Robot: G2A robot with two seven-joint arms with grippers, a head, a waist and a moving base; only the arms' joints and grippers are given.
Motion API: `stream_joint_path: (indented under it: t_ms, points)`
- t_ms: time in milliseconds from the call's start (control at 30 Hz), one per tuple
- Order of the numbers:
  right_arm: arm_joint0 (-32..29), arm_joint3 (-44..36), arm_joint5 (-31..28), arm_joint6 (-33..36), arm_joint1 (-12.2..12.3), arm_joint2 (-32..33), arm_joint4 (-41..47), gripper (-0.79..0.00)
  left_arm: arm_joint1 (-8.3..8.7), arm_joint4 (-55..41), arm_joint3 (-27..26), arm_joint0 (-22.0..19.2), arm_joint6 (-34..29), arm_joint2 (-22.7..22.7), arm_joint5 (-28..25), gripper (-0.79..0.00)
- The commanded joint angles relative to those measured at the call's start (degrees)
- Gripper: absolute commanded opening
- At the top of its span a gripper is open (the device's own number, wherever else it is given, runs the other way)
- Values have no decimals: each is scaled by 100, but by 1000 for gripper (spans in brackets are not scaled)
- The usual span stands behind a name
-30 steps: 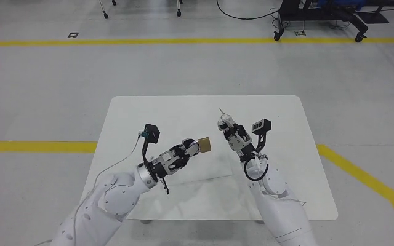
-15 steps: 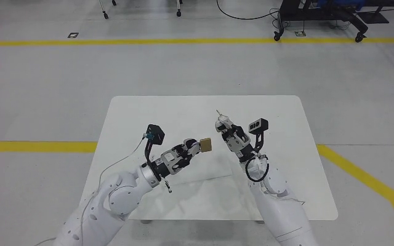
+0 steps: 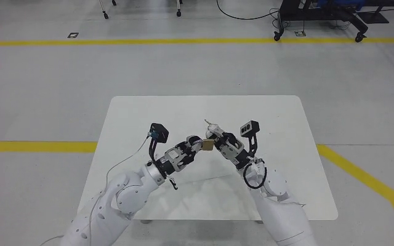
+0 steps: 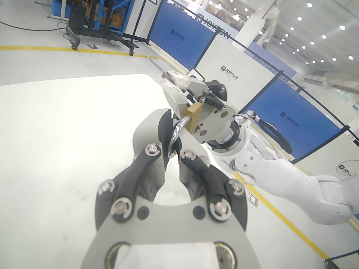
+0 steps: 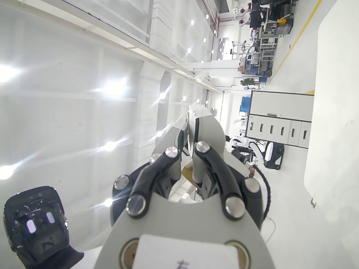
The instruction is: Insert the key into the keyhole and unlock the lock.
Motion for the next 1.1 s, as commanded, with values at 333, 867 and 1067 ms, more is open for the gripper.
stream_joint_path:
  t_ms: [333,867,1067]
  points:
    - [-29,-205,222,236,-9,-291,-302,-785,-142,-506,384,-41,-9,-86,-104,-785]
    - [-824,-645,-1208,193,30,352,494,-785,-318,-5267,1705,-601,-3183,-186,-338,-785]
    - [-824,-645,-1208,193,30,352,494,-785,-318,-5267,1705,-601,-3183,-186,-338,-785]
